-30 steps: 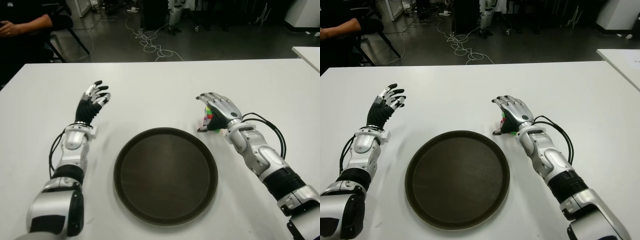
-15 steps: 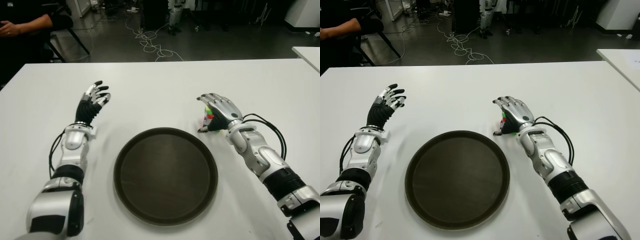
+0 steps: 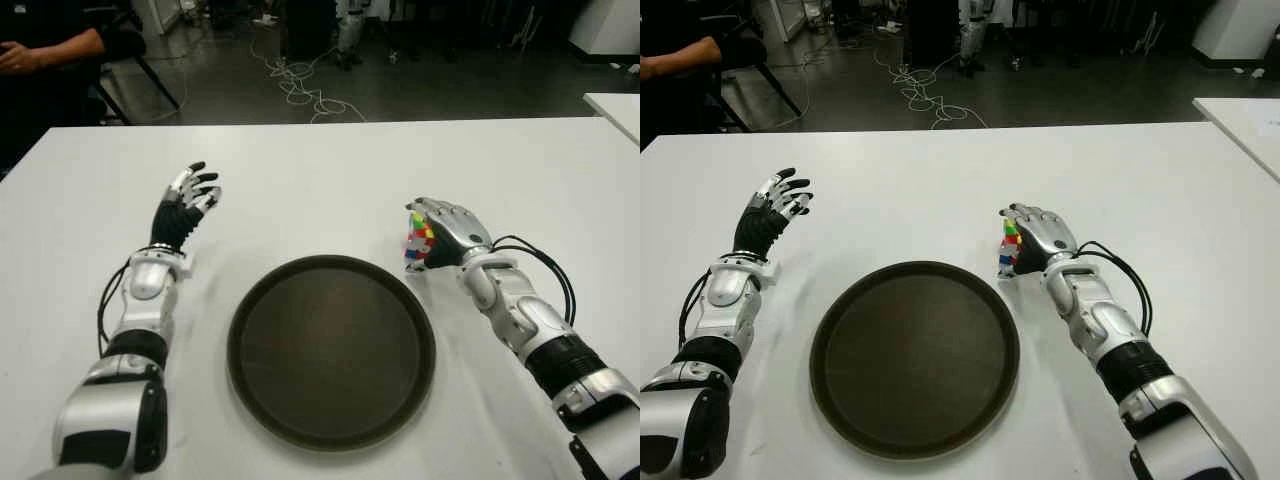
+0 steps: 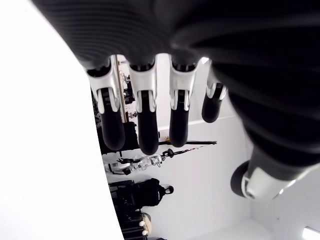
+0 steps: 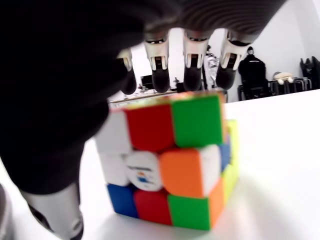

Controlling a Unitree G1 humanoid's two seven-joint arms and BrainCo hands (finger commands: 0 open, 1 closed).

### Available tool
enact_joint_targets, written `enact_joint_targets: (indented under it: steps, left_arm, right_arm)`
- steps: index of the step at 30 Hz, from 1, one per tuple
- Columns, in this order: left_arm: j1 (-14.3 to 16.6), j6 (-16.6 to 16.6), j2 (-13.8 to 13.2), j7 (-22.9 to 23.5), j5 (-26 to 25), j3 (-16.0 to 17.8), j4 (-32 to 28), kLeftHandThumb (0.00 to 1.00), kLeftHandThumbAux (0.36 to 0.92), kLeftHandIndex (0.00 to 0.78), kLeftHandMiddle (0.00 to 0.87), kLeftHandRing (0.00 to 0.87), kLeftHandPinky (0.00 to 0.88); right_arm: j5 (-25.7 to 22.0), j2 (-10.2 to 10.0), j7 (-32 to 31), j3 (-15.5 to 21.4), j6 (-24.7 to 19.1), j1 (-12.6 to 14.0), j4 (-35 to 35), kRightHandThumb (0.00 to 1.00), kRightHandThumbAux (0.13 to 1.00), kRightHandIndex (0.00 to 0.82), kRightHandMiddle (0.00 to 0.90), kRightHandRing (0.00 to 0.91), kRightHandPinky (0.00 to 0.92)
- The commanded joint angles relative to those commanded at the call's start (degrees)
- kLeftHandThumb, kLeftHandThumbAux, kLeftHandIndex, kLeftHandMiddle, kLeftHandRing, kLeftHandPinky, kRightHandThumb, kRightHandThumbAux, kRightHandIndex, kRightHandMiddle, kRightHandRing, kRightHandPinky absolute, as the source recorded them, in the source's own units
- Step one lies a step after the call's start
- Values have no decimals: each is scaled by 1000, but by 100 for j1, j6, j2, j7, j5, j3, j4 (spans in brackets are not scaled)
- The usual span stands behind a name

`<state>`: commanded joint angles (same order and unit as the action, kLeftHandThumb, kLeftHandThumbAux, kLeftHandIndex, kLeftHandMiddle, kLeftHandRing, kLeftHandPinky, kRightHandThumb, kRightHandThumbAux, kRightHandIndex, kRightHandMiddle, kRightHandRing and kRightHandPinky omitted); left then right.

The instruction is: Pick up the Rubik's Cube and put it in the plate

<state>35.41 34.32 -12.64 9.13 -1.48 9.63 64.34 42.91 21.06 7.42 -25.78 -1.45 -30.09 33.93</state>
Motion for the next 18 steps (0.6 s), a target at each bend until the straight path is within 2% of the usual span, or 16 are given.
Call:
enact_joint_targets:
  steps: [18]
  left_arm:
    - [-4,-98,-2,-46,-4,7,-38,38,610,134,232,238,269]
  right_arm:
    - [-83,-195,368,68,-63,-127,403,0,791,78,84,113,152]
